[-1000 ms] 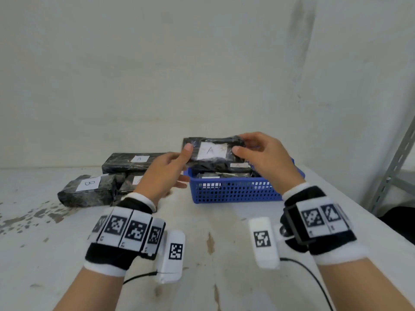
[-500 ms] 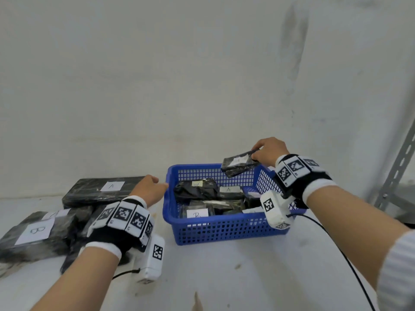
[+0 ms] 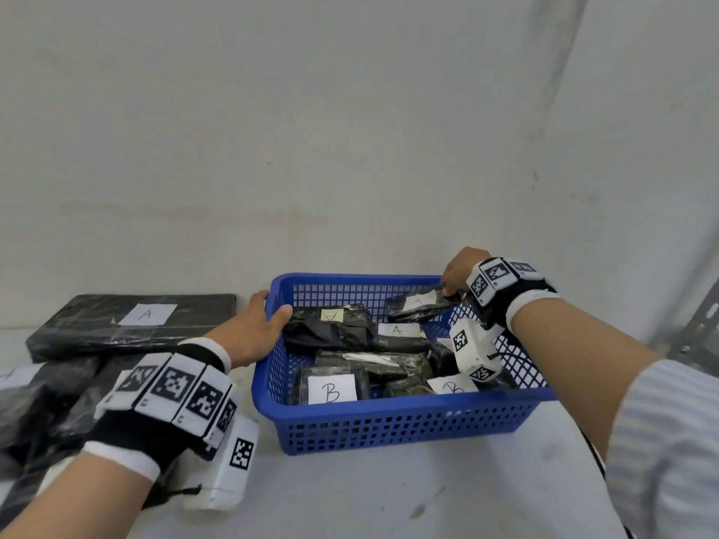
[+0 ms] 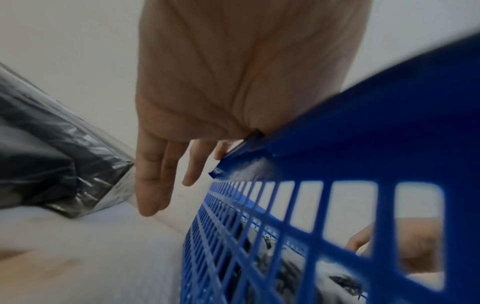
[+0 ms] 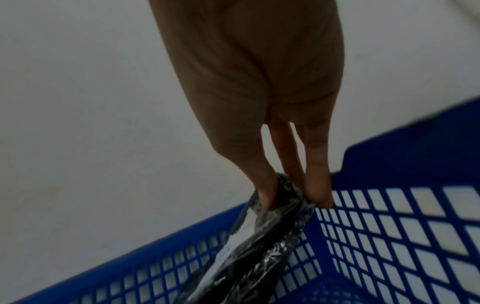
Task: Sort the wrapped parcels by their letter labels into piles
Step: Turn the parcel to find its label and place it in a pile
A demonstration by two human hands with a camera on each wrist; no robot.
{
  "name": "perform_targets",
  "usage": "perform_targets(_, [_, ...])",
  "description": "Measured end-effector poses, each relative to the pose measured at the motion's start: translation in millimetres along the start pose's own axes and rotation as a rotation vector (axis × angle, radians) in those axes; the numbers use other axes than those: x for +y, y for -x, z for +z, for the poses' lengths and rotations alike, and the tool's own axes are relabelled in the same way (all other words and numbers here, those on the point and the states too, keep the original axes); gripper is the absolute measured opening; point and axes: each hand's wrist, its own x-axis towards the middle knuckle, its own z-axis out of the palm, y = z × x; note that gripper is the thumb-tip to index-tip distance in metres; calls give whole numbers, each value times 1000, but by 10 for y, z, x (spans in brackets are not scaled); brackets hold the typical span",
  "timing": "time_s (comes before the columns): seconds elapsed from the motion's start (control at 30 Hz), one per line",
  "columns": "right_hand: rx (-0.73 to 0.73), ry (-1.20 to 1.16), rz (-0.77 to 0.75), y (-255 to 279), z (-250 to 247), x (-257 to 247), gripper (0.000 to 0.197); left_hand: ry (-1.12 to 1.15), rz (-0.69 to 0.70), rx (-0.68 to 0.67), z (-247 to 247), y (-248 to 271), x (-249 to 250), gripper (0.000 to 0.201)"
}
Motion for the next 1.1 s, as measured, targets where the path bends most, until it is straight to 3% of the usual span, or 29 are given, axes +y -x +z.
perform_targets(0.33, [-16, 140, 45, -193, 277, 25, 28, -39, 16, 17, 31, 15, 1, 58])
perform_targets(0.57, [-49, -42, -22, -178, 327, 161, 42, -33, 12, 22, 38, 17, 9, 55])
perform_targets(0.77, [-93, -73, -108, -121, 378, 118, 38, -24, 18, 17, 46, -7, -7, 56])
perform_targets(0.97, [-143, 31, -122, -7, 197, 79, 34, -30, -12, -6, 36, -13, -12, 58])
perform_targets(1.1, [-150, -142, -158, 101, -101, 144, 32, -121, -19, -12, 23, 13, -3, 67])
